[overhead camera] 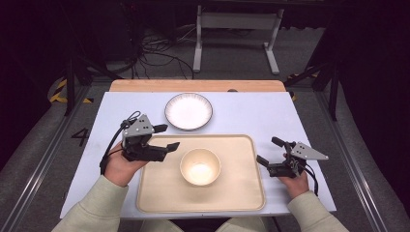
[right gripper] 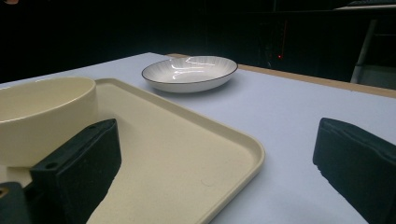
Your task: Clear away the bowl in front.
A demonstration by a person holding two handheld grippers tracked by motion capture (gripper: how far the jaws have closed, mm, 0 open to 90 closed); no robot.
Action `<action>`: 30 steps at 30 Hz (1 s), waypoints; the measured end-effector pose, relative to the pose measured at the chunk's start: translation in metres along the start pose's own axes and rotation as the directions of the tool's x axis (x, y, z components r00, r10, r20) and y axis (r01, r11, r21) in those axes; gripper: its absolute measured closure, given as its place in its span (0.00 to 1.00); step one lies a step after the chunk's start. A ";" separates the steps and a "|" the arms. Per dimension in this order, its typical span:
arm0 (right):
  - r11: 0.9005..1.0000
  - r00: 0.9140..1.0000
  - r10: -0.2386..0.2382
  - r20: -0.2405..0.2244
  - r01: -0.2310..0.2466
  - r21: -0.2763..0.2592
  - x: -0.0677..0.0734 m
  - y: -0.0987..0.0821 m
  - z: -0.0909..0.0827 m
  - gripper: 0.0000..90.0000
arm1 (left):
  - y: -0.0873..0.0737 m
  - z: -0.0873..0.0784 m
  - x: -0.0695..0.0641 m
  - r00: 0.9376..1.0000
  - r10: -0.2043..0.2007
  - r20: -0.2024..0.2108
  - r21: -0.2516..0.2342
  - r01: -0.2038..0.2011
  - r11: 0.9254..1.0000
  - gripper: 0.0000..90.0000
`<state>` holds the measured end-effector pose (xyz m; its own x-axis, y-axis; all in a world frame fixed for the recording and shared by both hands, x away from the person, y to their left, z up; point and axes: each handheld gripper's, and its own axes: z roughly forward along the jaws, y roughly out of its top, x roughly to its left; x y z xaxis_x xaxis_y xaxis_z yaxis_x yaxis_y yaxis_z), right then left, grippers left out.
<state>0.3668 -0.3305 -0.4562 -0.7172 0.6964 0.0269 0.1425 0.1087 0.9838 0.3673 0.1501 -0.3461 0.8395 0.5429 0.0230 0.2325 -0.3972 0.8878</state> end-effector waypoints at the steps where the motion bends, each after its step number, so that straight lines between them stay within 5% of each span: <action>1: 1.000 1.000 -0.002 0.001 0.002 -0.001 0.000 0.000 0.000 0.01 | -0.002 -0.002 0.001 1.000 0.005 -0.003 -0.006 -0.005 1.000 0.29; 11: 1.000 1.000 -0.009 0.000 0.009 -0.003 0.001 0.000 0.000 0.00 | -0.032 -0.013 0.008 0.999 0.006 -0.044 -0.075 -0.010 0.997 0.14; 17: 1.000 1.000 -0.009 -0.001 0.009 -0.002 0.001 0.000 0.000 0.00 | -0.046 -0.016 0.012 0.999 -0.007 -0.045 -0.150 0.000 0.989 0.03; 30: 1.000 1.000 -0.006 -0.004 0.006 -0.004 0.001 0.000 0.000 0.00 | -0.074 -0.031 0.023 0.994 -0.108 0.011 -0.284 0.107 0.953 0.01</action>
<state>0.3661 -0.3305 -0.4561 -0.7210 0.6926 0.0220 0.1356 0.1099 0.9847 0.3544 0.2149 -0.3971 0.8149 0.5743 -0.0785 0.1721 -0.1103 0.9789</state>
